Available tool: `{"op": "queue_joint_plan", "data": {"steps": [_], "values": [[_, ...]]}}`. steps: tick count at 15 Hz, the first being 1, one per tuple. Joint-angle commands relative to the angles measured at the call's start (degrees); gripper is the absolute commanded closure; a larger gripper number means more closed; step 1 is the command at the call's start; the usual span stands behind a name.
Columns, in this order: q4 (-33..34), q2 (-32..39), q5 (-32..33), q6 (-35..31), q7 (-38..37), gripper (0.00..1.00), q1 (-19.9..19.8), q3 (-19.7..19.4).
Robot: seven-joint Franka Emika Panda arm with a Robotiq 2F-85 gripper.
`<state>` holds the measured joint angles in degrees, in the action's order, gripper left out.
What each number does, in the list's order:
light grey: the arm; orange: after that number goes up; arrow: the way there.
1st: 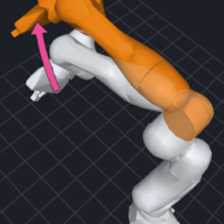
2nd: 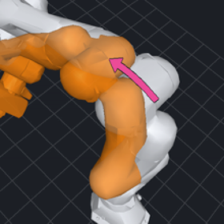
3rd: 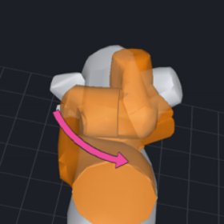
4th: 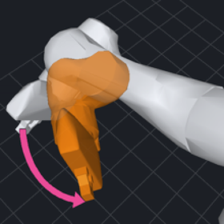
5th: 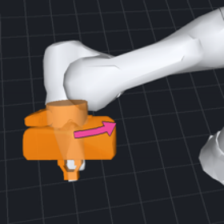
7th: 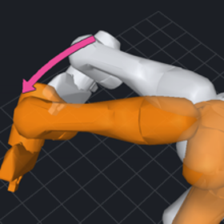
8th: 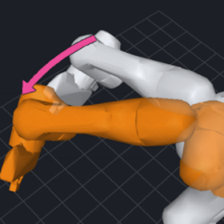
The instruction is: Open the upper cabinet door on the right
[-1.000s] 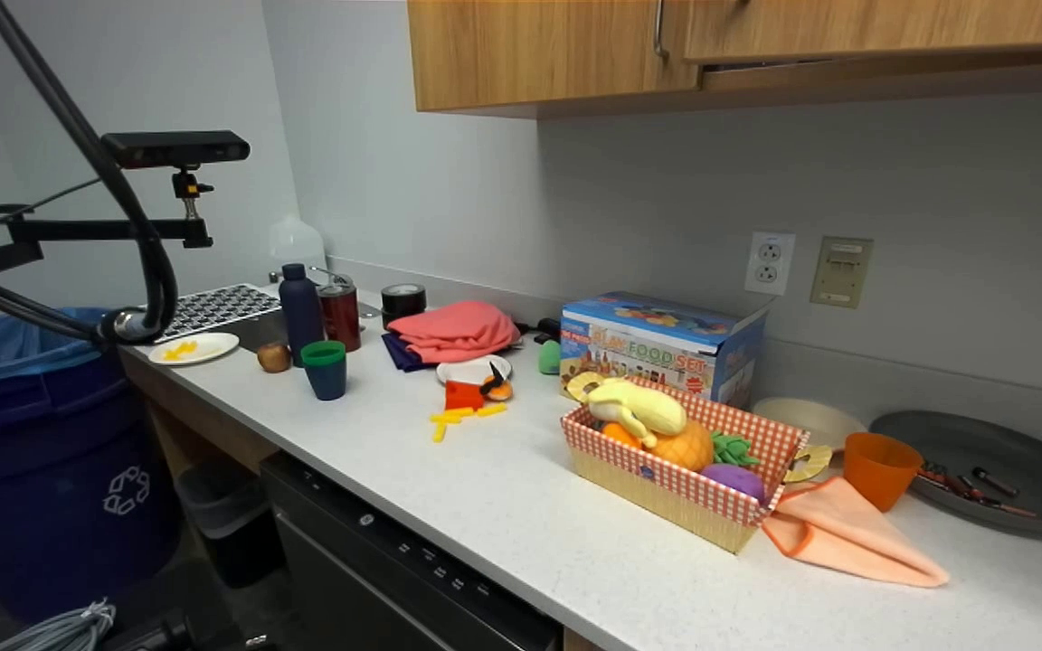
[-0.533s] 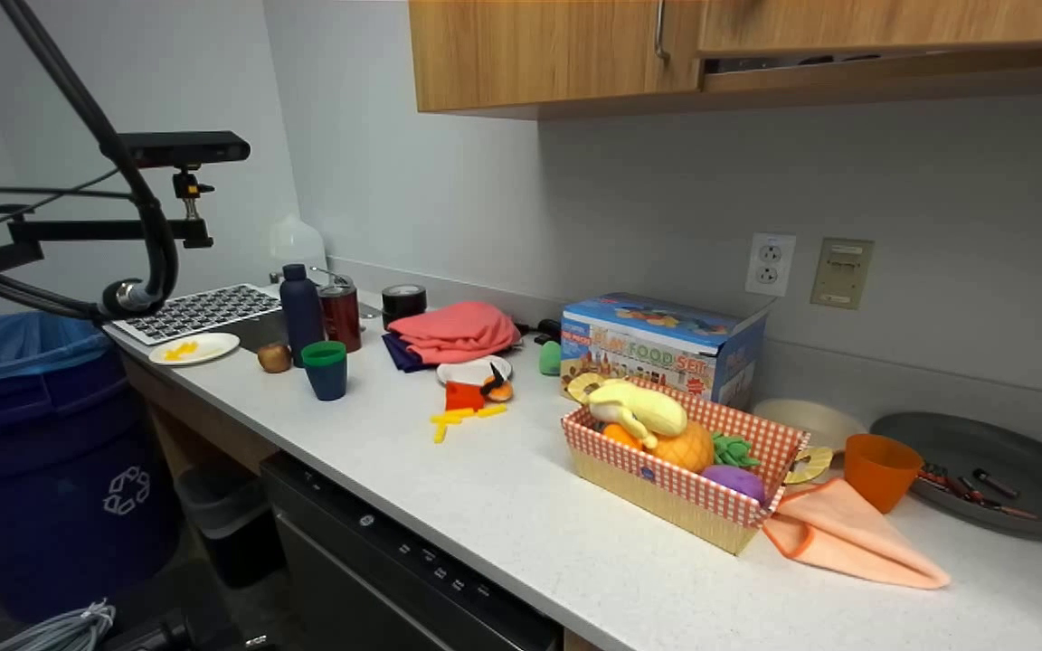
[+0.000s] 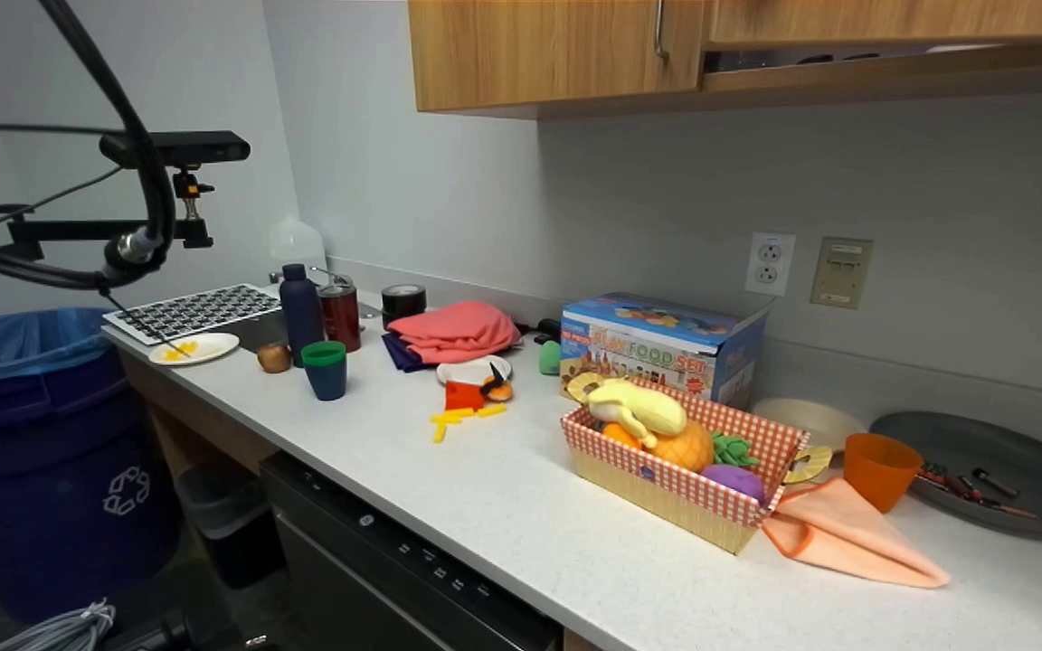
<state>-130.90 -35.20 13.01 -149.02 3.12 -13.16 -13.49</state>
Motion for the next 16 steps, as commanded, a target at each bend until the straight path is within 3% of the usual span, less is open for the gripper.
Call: {"op": "queue_joint_plan", "data": {"steps": [1, 8, 11, 16], "values": [[5.27, 1.16, -2.01, 13.13, 8.36, 0.0, -0.01, -4.19], [8.34, 1.62, 4.14, 18.92, 9.04, 0.0, -4.66, -3.52], [7.78, -0.32, 5.14, 21.24, 11.43, 0.0, -3.36, -3.3], [6.83, -5.21, 3.78, 30.87, 15.55, 0.0, -0.54, -1.33]]}}
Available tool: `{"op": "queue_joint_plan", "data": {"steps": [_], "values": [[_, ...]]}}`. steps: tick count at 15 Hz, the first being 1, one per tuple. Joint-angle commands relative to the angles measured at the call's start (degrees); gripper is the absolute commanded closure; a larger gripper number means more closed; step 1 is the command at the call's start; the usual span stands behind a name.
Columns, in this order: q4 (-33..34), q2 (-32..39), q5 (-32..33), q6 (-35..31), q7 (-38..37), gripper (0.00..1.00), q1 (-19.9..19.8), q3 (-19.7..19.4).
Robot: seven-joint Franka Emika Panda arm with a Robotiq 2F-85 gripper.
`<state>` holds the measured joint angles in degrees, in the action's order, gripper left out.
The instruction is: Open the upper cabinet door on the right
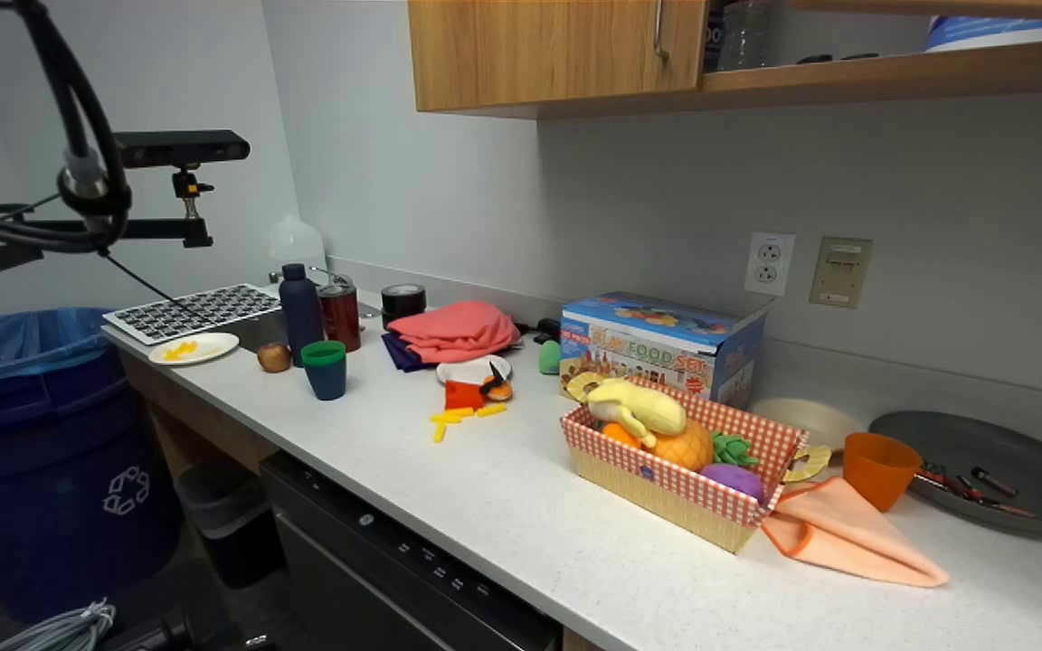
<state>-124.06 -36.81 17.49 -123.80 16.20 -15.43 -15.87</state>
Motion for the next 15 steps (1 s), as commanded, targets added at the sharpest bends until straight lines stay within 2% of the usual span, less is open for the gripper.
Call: {"op": "queue_joint_plan", "data": {"steps": [1, 8, 10, 15], "values": [[-0.04, -4.17, 0.01, 6.44, 1.67, 0.0, 1.68, 1.89], [2.36, -7.38, -2.79, 17.7, 0.72, 0.0, 5.63, 4.6], [2.67, -7.79, -4.17, 18.08, 0.42, 0.0, 7.36, 5.03], [1.41, -6.68, -1.74, 11.36, -3.14, 0.0, 8.66, 8.71]]}}
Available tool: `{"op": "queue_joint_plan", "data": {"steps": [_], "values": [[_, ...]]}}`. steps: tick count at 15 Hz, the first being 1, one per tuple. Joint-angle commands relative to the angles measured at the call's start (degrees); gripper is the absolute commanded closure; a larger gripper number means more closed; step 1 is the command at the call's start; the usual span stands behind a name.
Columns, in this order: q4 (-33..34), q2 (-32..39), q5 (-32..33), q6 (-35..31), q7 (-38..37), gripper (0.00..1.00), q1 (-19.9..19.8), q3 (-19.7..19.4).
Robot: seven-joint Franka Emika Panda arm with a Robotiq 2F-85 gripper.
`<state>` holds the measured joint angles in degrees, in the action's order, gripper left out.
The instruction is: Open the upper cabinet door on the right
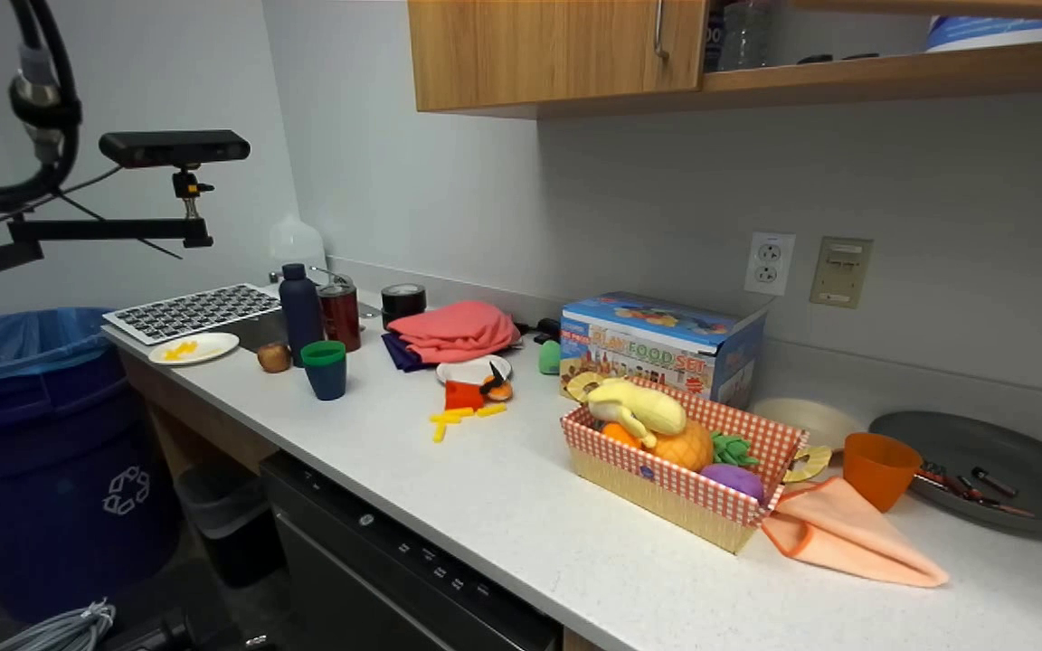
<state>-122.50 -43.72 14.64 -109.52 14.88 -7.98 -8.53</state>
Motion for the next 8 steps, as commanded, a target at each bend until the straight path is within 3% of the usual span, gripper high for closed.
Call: {"op": "queue_joint_plan", "data": {"steps": [1, 3, 8], "values": [[-0.27, 0.57, 1.49, -4.07, -2.29, 0.0, 1.32, 2.12], [-0.74, 1.03, 2.56, -6.89, -2.96, 0.0, 1.33, 3.28], [-2.67, 4.38, 9.61, -22.81, -7.56, 0.0, -1.17, 5.86]]}}
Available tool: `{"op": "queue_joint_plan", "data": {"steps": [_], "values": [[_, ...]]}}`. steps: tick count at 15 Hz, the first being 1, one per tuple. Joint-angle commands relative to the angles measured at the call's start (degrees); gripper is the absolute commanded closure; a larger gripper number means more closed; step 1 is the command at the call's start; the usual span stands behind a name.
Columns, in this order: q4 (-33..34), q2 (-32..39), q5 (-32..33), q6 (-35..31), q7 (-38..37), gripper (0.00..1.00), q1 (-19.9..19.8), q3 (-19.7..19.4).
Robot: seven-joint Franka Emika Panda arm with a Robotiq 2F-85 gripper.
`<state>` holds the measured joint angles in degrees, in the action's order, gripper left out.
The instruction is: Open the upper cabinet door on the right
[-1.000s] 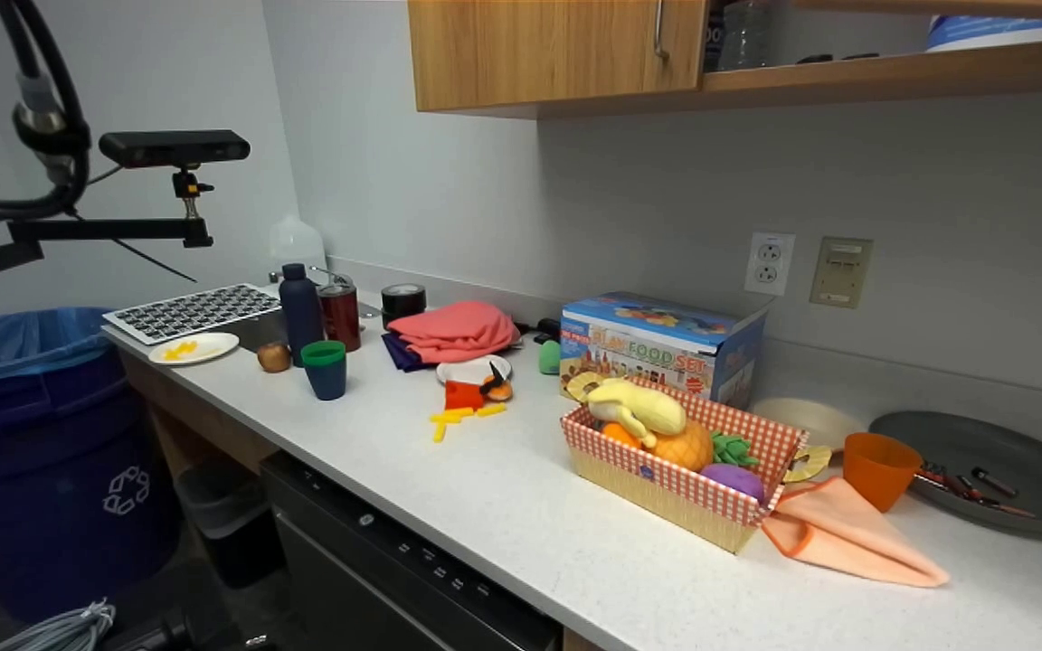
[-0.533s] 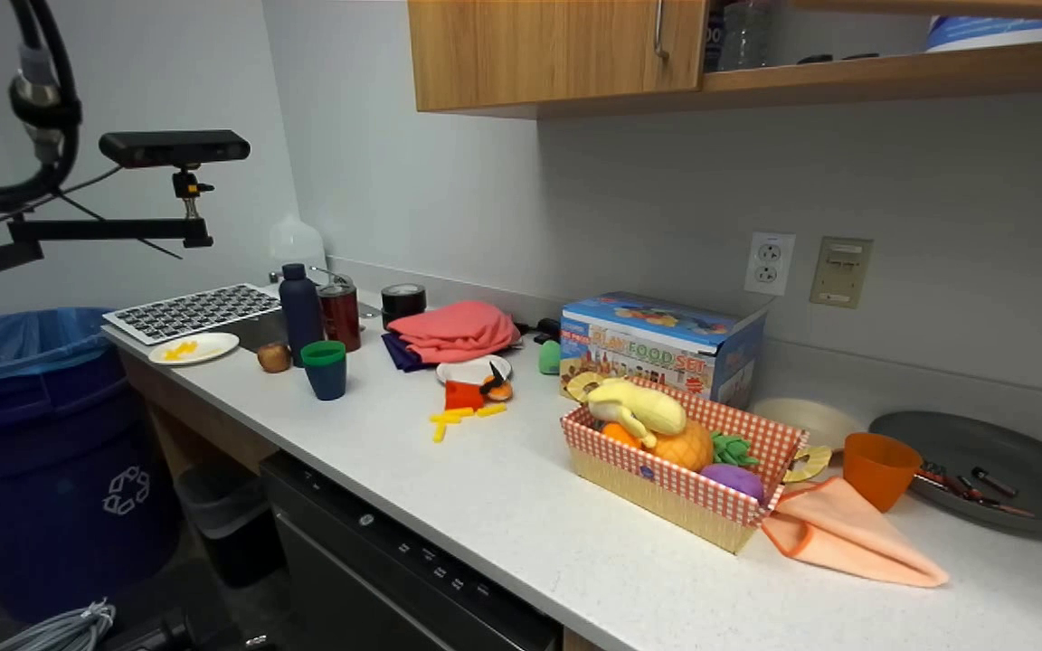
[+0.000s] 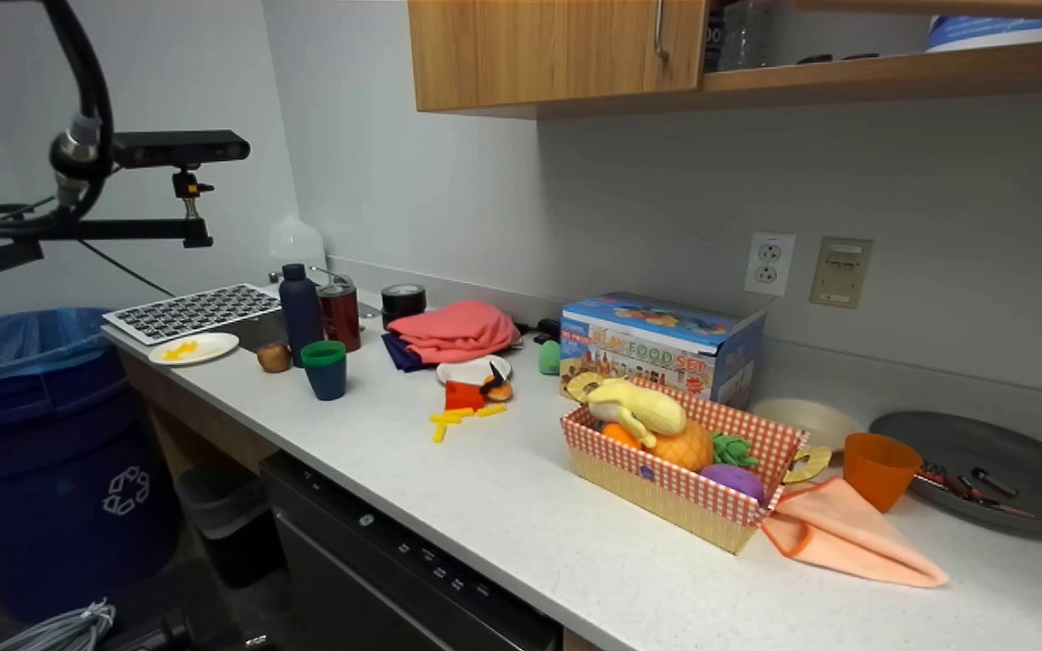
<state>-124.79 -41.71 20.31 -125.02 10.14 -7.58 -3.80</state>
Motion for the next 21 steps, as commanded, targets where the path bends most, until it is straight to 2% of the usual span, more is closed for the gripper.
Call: {"op": "queue_joint_plan", "data": {"steps": [1, 3, 5, 9, 12, 15, 21], "values": [[-0.33, 3.57, 5.28, -9.52, -3.89, 0.0, -2.34, 1.37], [0.1, 5.9, 8.23, -13.0, -6.44, 0.0, -4.4, 1.94], [1.25, 8.27, 12.81, -15.14, -10.5, 0.0, -8.22, 3.44], [2.6, 11.25, 23.3, -15.63, -19.23, 0.0, -14.4, 4.91], [4.1, 12.67, 28.85, -12.13, -24.6, 0.0, -15.66, 4.41], [5.45, 14.58, 32.25, -9.25, -28.43, 0.0, -16.09, 2.25], [9.28, 19.78, 34.27, -4.07, -36.13, 0.0, -16.26, -3.22]]}}
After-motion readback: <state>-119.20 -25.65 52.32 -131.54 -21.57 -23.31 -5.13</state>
